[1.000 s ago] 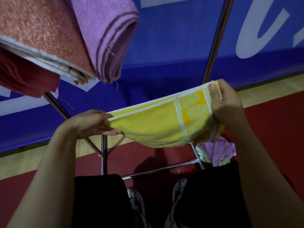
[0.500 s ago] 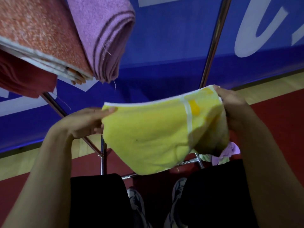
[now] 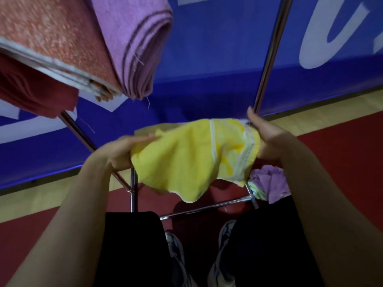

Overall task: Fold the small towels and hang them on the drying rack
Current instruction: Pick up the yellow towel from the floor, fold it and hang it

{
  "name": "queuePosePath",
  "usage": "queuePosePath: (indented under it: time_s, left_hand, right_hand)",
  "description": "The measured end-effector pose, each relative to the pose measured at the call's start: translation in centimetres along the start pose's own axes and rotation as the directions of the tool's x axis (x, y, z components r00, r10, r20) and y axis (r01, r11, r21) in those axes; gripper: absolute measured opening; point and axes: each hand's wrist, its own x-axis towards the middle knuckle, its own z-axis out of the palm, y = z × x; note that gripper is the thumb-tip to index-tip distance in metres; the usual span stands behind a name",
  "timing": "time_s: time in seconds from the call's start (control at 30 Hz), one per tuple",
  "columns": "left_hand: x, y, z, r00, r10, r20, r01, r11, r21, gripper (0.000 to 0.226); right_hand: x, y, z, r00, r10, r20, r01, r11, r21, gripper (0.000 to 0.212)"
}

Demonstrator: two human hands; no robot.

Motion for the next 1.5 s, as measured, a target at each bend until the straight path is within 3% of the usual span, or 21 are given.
queuePosePath:
  time_s: [0.07, 0.13, 0.17, 0.23, 0.3, 0.37, 0.5, 0.6, 0.7, 0.8, 0.9, 1.0, 1.13, 1.3, 1.4, 1.5]
  left_hand:
    - [-0.3, 0.0, 0.8, 0.994, 0.018, -0.105, -0.009, 0.996, 0.093, 0.108]
    - [-0.5, 0.3, 1.3, 0.966, 0.092, -0.243, -0.074, 0.994, 0.084, 0.094]
    - [-0.5, 0.5, 1.3, 0.939, 0.109, -0.326, -0.103, 0.994, 0.036, 0.078]
    - [-0.5, 0.8, 0.9, 0.897, 0.119, -0.425, -0.145, 0.989, -0.029, 0.054]
    - [-0.6, 0.8, 0.7, 0.891, 0.137, -0.433, -0.143, 0.99, 0.019, 0.04]
    - [-0.7, 0.9, 0.6, 0.875, 0.172, -0.453, -0.114, 0.982, 0.153, 0.026]
    - [-0.5, 1.0, 0.7, 0.798, 0.307, -0.518, -0.081, 0.907, 0.413, 0.018]
    - [-0.3, 0.8, 0.1, 0.772, 0.334, -0.541, -0.028, 0.867, 0.497, 0.019]
    - [-0.6, 1.0, -0.3, 0.788, 0.294, -0.541, -0.074, 0.918, 0.39, 0.022]
    - [-1.1, 1.8, -0.2, 0.805, 0.223, -0.55, -0.179, 0.975, 0.132, 0.019]
    - [-1.4, 2.4, 0.0, 0.865, 0.102, -0.492, -0.18, 0.977, -0.114, 0.013]
    - [-1.6, 2.7, 0.3, 0.914, 0.071, -0.399, -0.174, 0.958, -0.229, 0.014]
    - [-1.3, 2.2, -0.6, 0.917, 0.145, -0.37, -0.231, 0.952, -0.199, 0.014]
    - [-0.3, 1.3, -1.4, 0.828, 0.259, -0.498, -0.329, 0.943, -0.057, 0.016]
    - [-0.2, 1.2, -0.8, 0.827, 0.279, -0.489, -0.316, 0.949, 0.007, 0.018]
    - [-0.2, 1.1, -0.7, 0.833, 0.286, -0.474, -0.28, 0.956, 0.085, 0.017]
  right_hand:
    - [0.5, 0.3, -0.5, 0.994, -0.048, -0.095, 0.029, 0.982, -0.187, 0.095]
    - [0.4, 0.3, -0.9, 0.971, -0.164, -0.172, 0.12, 0.963, -0.242, 0.116]
    - [0.2, 0.2, -0.8, 0.961, -0.203, -0.186, 0.171, 0.97, -0.173, 0.112]
    - [0.2, 0.1, -1.2, 0.938, -0.271, -0.215, 0.241, 0.957, -0.159, 0.081]
    - [-0.3, 0.1, -1.2, 0.919, -0.332, -0.213, 0.283, 0.931, -0.229, 0.048]
    - [-0.7, 0.3, -1.2, 0.906, -0.382, -0.182, 0.329, 0.906, -0.265, 0.03]
    - [-1.2, -0.1, -0.6, 0.9, -0.412, -0.145, 0.373, 0.898, -0.234, 0.019]
    - [-1.5, -0.6, -0.1, 0.921, -0.383, -0.071, 0.369, 0.917, -0.151, 0.021]
    - [-1.5, -1.0, 0.2, 0.94, -0.336, -0.06, 0.332, 0.941, -0.059, 0.023]
    - [-1.2, -1.5, 0.8, 0.948, -0.269, -0.169, 0.273, 0.962, -0.001, 0.024]
    - [-0.6, -1.8, 0.7, 0.96, -0.138, -0.244, 0.155, 0.987, 0.049, 0.039]
    - [-0.9, -2.0, 0.5, 0.97, -0.159, -0.182, 0.172, 0.983, 0.059, 0.021]
    - [-1.5, -1.4, -0.4, 0.957, -0.277, -0.083, 0.271, 0.96, -0.075, 0.019]
    - [-1.8, -0.9, -0.9, 0.849, -0.51, -0.14, 0.41, 0.803, -0.433, 0.01]
    - [-1.6, -0.6, -0.9, 0.848, -0.512, -0.139, 0.371, 0.76, -0.534, 0.017]
    - [-1.5, -0.6, -0.9, 0.886, -0.435, -0.159, 0.327, 0.831, -0.45, 0.012]
